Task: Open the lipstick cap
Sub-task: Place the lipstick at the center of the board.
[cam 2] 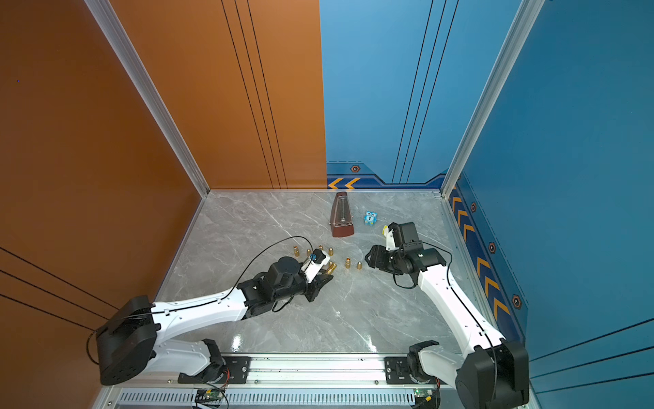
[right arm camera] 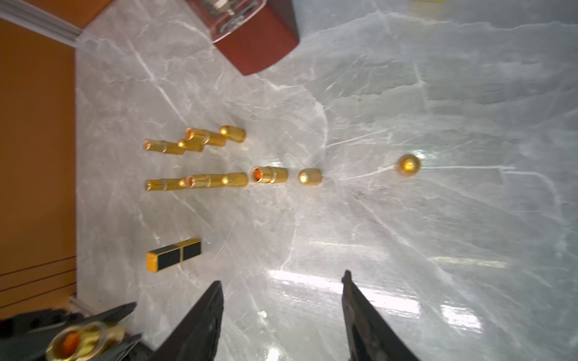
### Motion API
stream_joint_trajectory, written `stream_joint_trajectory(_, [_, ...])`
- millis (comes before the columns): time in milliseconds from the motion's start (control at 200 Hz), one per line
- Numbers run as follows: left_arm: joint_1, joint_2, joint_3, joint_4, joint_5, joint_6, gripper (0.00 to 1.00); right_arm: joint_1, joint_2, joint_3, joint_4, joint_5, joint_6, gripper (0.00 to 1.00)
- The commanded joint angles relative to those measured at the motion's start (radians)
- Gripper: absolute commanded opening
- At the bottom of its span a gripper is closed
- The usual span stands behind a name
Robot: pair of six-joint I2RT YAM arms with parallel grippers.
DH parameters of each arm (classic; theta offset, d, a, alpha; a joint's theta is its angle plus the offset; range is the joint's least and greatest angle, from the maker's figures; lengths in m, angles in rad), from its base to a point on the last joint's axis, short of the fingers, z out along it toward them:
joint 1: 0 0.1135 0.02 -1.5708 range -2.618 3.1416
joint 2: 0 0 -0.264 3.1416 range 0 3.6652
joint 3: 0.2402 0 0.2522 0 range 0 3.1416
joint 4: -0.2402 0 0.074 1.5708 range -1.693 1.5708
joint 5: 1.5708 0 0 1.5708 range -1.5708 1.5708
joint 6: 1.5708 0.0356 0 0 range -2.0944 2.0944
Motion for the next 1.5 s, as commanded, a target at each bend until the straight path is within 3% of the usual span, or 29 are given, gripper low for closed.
stream_joint_trajectory(0, [-0.011, 0.017, 0.041, -0.004, 0.022, 0.013, 0.00, 0.048, -0.033, 0.038, -0.050, -0.222, 0.000, 0.63])
stream_joint_trajectory(240, [-0.028, 0.021, 0.063, -0.002, 0.006, 0.015, 0.00, 0.171, -0.056, 0.027, 0.065, -0.283, 0.093, 0.62])
stream_joint_trajectory(350, [-0.037, 0.024, 0.072, -0.002, 0.007, 0.019, 0.00, 0.218, -0.040, 0.032, 0.080, -0.244, 0.108, 0.62])
stream_joint_trajectory(1156, [-0.064, 0.010, 0.089, -0.002, 0.001, 0.038, 0.00, 0.270, 0.037, -0.037, 0.210, -0.225, 0.171, 0.30])
stream_joint_trajectory(1491, [-0.065, 0.015, 0.087, 0.004, -0.007, 0.045, 0.00, 0.271, 0.041, -0.019, 0.190, -0.198, 0.147, 0.23])
